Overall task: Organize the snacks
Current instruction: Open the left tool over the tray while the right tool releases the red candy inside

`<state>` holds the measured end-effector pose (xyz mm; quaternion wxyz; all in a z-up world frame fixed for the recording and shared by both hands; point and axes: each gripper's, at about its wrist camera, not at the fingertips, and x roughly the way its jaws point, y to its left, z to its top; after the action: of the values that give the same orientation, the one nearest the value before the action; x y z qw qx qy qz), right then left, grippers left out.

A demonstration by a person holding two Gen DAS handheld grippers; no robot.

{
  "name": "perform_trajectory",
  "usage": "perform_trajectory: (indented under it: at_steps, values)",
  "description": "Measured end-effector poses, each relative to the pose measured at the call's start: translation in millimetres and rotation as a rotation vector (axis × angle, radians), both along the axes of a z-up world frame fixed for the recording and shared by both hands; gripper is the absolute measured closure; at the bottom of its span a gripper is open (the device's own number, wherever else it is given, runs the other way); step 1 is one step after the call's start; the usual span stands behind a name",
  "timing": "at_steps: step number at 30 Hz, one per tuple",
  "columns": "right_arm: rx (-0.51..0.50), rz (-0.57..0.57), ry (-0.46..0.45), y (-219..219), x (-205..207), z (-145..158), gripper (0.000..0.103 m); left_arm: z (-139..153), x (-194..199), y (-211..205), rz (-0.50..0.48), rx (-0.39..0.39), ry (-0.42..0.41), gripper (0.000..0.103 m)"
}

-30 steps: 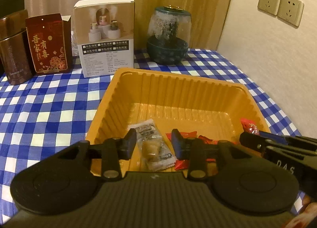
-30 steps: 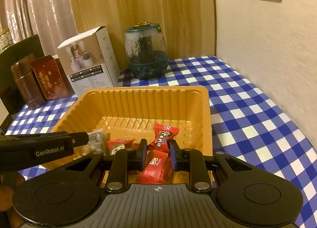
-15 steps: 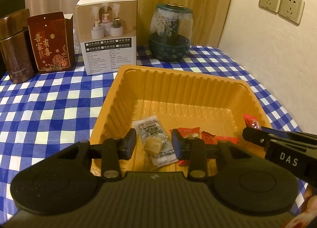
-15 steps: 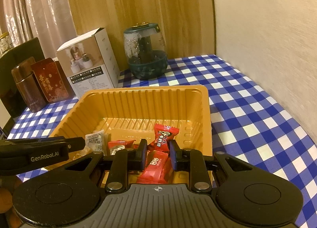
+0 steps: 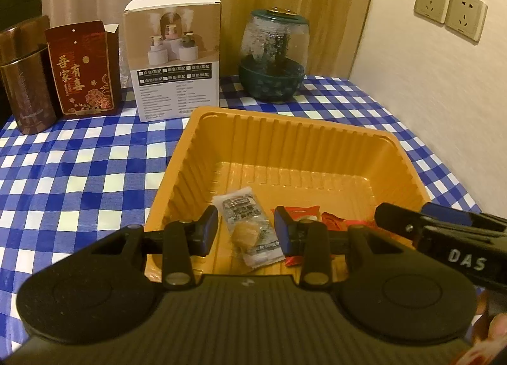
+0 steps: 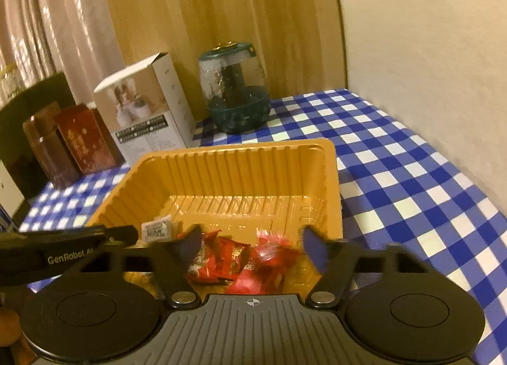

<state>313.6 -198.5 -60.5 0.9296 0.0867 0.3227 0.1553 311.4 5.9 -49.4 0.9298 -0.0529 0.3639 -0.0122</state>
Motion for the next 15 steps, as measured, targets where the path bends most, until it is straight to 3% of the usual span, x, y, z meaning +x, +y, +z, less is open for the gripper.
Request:
perform_trajectory:
  at_steps: [15]
  values:
    - [-0.002,-0.008,-0.001,-4.2,0.3,2.9,0.031,0.2,-2.7,0.6,0.005,0.006,0.003,0.067]
